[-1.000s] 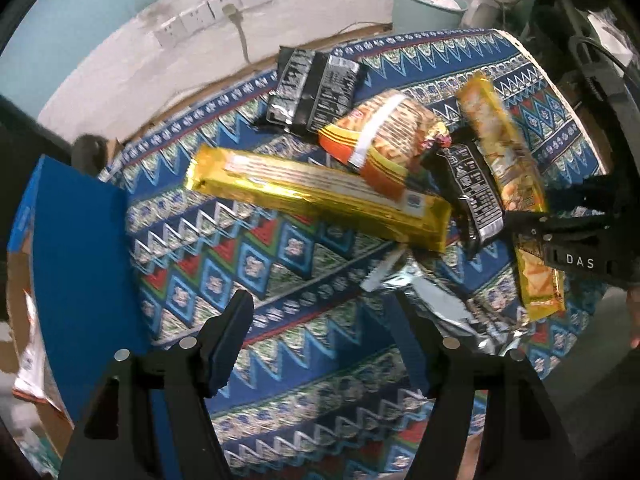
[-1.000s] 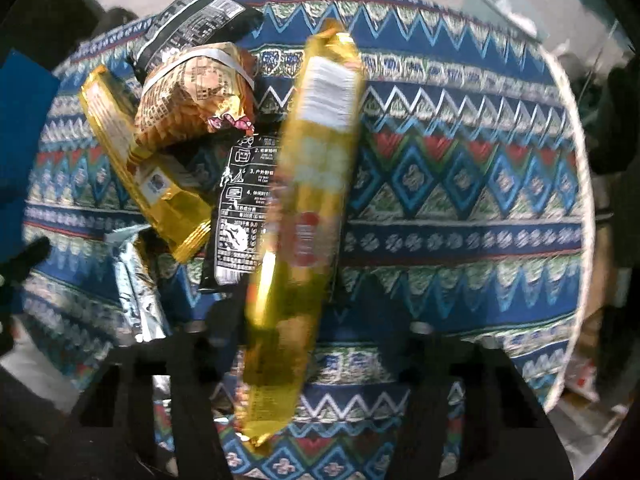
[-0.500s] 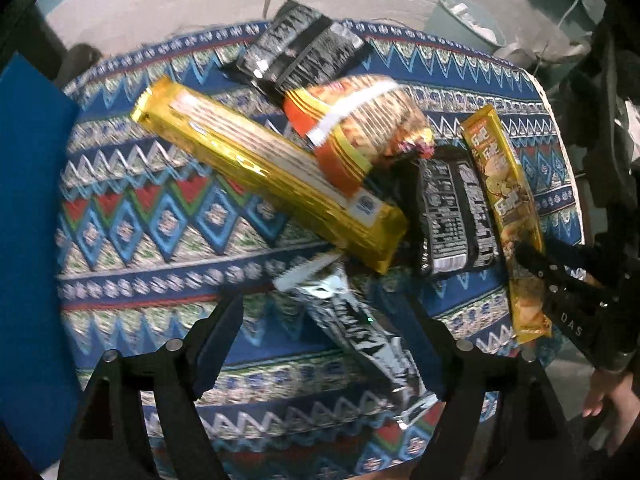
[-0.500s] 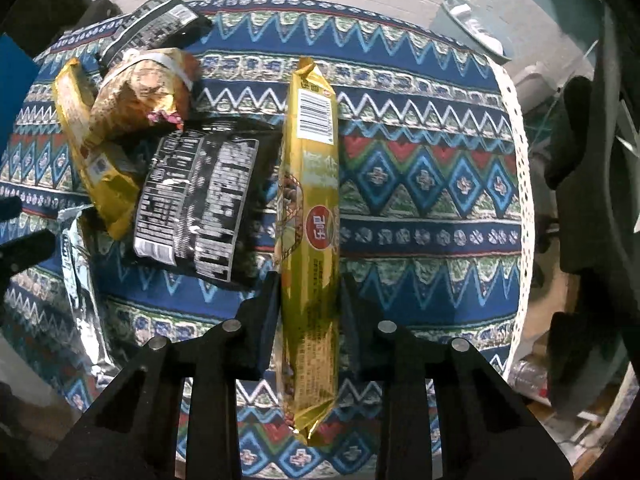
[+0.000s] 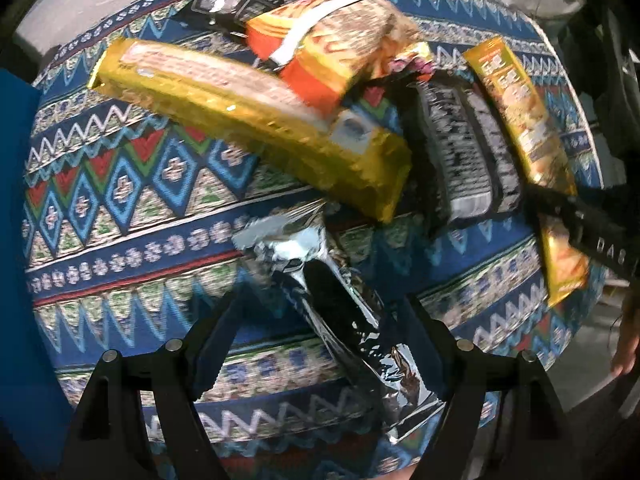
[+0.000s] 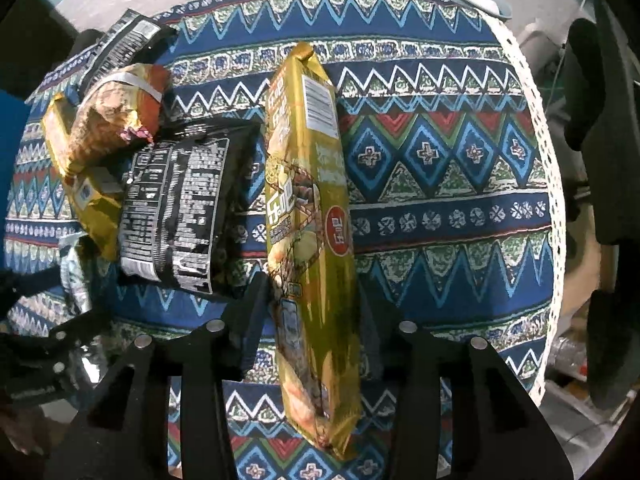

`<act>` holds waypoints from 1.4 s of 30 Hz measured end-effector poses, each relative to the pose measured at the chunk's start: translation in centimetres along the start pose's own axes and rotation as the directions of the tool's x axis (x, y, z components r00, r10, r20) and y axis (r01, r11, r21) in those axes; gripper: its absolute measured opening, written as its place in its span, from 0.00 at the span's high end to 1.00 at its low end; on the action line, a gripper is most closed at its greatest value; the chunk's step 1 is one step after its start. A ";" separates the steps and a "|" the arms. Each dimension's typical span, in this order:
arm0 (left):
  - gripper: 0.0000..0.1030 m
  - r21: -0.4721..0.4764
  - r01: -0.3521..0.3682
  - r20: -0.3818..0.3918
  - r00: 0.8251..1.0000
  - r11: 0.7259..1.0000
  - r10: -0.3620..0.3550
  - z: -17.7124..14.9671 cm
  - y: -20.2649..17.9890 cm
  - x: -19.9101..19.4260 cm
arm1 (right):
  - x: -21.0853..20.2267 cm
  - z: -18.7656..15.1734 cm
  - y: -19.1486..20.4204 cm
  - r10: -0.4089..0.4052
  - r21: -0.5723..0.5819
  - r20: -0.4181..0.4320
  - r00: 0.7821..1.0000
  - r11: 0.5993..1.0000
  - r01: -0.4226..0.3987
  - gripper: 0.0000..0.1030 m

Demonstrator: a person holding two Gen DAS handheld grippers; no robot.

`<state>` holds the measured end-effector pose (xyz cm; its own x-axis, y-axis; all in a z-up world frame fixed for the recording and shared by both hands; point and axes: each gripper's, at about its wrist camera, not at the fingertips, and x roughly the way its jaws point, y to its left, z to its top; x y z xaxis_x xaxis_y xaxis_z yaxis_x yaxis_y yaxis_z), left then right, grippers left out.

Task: Organize snacks
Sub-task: 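Grasp the silver foil packet with the left tool while the right tool grasps the tall gold bag, then carry the silver packet and gold bag over the box and release them inside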

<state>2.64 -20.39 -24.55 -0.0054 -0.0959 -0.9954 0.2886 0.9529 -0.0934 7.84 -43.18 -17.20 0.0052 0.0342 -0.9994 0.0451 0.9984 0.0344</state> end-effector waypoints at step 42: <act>0.71 0.152 -0.145 0.250 0.963 0.978 0.104 -3.2 4.4 -8.7 | -7.3 -0.5 6.3 -0.067 -0.050 0.159 0.985 0.996 0.076 0.65</act>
<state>0.89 -14.40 -16.42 0.2637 -0.0653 -0.9624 0.4280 0.9020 0.0561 7.60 -37.13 -9.67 0.1607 -0.0404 -0.9862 -0.0051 0.9991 -0.0417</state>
